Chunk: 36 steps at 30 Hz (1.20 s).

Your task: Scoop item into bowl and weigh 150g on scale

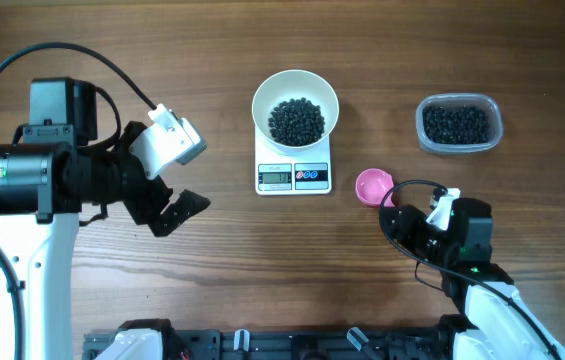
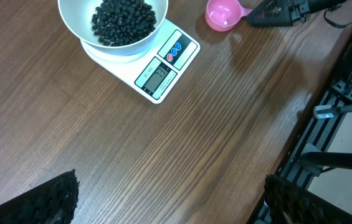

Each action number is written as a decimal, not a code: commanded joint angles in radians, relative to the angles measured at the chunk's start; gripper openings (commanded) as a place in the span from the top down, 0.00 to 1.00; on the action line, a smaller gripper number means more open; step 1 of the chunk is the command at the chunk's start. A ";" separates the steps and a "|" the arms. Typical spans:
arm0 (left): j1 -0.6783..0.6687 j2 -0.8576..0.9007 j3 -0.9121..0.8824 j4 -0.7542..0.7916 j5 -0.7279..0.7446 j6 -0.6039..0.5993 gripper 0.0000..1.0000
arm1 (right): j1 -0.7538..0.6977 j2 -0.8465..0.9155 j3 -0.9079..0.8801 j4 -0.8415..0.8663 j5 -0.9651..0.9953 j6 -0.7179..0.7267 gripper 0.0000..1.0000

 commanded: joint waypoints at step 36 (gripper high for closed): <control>0.005 -0.010 0.014 -0.001 0.007 0.010 0.00 | 0.002 -0.043 -0.007 -0.283 0.090 -0.025 0.28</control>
